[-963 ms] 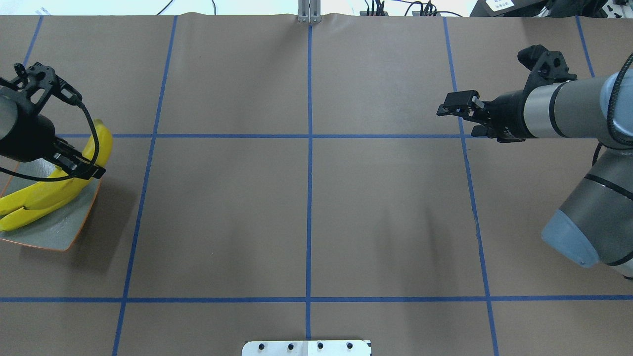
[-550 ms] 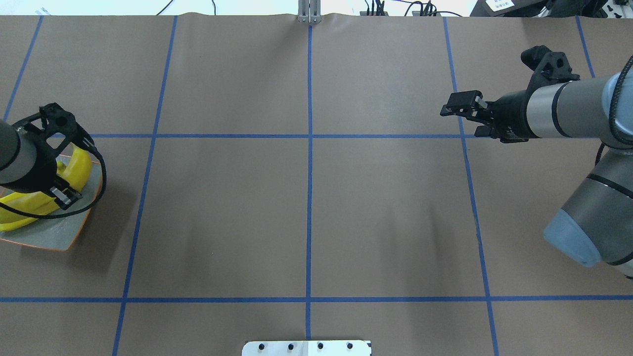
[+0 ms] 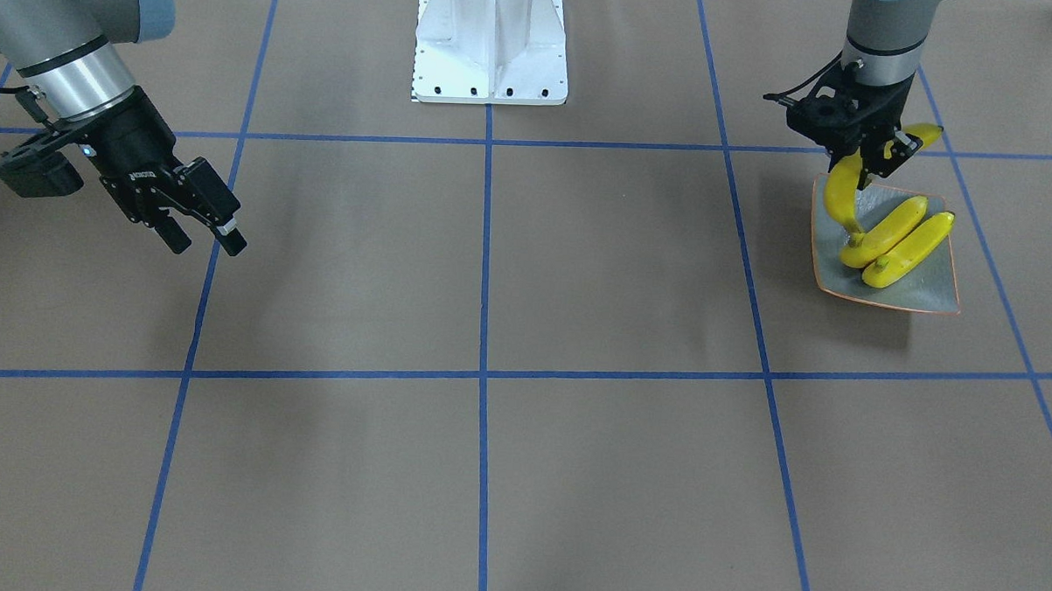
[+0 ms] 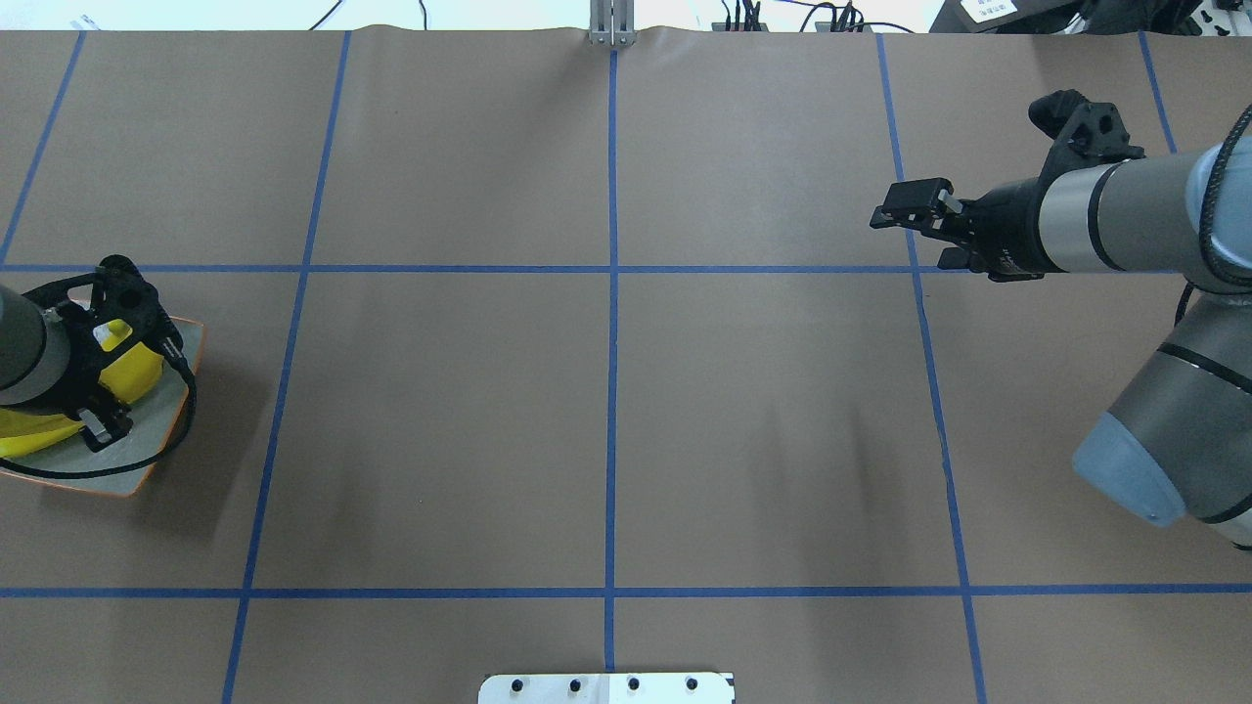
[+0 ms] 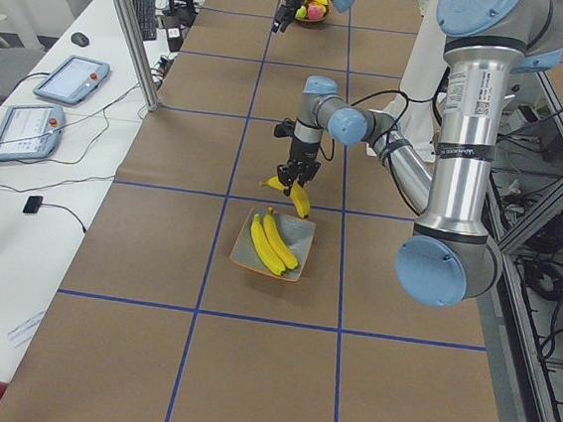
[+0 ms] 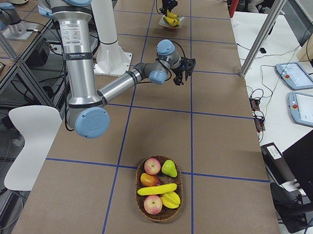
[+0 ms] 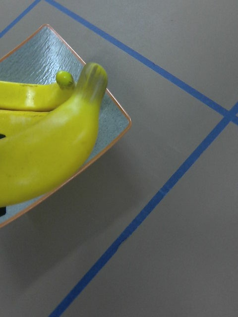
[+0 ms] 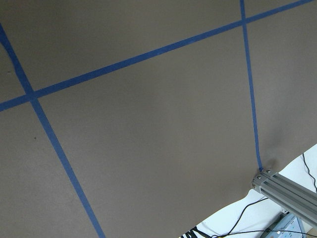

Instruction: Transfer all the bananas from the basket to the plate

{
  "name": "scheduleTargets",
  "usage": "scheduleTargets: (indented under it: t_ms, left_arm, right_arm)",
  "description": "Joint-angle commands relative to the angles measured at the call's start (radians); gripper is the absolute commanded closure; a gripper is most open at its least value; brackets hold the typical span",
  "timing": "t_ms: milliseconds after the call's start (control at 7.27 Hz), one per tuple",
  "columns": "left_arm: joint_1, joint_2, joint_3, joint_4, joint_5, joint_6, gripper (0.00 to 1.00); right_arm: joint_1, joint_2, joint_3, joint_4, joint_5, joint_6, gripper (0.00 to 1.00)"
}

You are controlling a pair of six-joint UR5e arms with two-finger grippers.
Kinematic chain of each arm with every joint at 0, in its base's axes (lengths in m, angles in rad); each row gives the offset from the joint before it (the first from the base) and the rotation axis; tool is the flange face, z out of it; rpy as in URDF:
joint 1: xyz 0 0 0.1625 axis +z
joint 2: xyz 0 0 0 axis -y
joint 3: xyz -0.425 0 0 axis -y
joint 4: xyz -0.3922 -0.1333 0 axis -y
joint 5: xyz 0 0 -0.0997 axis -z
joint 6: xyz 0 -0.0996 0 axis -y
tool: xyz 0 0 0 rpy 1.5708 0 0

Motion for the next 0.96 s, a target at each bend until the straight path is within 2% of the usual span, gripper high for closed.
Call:
scheduleTargets:
  t_ms: [0, 275, 413, 550, 825]
  left_arm:
    - [0.002, 0.039, 0.056, -0.082, -0.003, 0.028, 1.0]
    - [0.002, 0.082, 0.087, -0.193, -0.015, -0.018, 1.0]
    - [0.002, 0.102, 0.09, -0.207, -0.031, -0.018, 1.0]
    - [0.002, 0.129, 0.101, -0.284, -0.031, -0.018, 1.0]
    - [0.003, 0.136, 0.119, -0.313, -0.028, -0.011, 1.0]
  right_arm:
    - [-0.002, 0.005, -0.011, 0.0, -0.002, 0.002, 0.0]
    - [-0.002, 0.007, -0.019, 0.0, -0.004, 0.003, 0.0]
    - [-0.004, 0.008, -0.019, 0.0, -0.008, 0.003, 0.0]
    - [-0.004, 0.008, -0.02, 0.0, -0.008, 0.002, 0.0]
    - [-0.004, 0.008, -0.022, 0.0, -0.007, 0.002, 0.0]
